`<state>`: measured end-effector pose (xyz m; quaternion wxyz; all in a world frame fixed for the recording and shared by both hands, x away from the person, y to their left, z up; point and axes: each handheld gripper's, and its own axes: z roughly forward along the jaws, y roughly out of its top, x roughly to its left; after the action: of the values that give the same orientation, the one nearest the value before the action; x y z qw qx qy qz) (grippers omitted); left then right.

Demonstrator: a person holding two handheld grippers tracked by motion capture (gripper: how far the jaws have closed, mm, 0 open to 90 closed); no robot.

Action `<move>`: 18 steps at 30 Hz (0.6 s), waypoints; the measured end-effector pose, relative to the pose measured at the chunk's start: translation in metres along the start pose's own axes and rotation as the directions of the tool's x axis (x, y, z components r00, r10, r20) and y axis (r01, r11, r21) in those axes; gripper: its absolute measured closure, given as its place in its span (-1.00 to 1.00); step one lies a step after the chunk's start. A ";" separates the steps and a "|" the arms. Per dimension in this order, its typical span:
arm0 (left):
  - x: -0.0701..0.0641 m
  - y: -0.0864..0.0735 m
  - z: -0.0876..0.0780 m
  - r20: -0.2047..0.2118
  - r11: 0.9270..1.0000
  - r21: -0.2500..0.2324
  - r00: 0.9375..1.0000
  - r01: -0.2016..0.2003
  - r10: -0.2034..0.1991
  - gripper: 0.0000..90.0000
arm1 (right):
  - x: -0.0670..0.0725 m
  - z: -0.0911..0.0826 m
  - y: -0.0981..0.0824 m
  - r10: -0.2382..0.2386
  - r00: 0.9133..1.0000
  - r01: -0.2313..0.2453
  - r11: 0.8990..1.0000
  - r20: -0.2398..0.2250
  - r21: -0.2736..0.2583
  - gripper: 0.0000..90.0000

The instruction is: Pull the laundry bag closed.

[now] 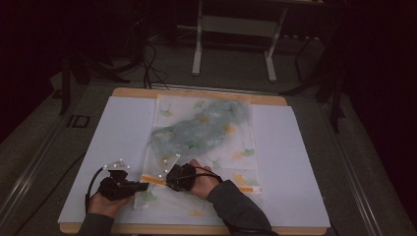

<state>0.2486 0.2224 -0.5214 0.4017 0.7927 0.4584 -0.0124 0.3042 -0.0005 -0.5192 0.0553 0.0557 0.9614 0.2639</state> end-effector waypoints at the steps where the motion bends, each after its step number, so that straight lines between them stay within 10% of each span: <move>1: 0.000 0.000 0.000 -0.001 1.000 0.000 1.000 0.001 -0.001 0.97 | 0.000 0.000 0.000 -0.001 1.000 0.001 1.000 0.000 0.002 0.87; 18: 0.000 0.000 -0.004 -0.003 1.000 -0.019 1.000 0.006 -0.006 0.97 | -0.004 -0.010 -0.010 -0.009 1.000 0.008 0.999 0.022 0.052 0.87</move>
<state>0.2472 0.2255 -0.5190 0.4083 0.7876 0.4615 -0.0079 0.3061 -0.0145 -0.5157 0.0658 0.0562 0.9675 0.2378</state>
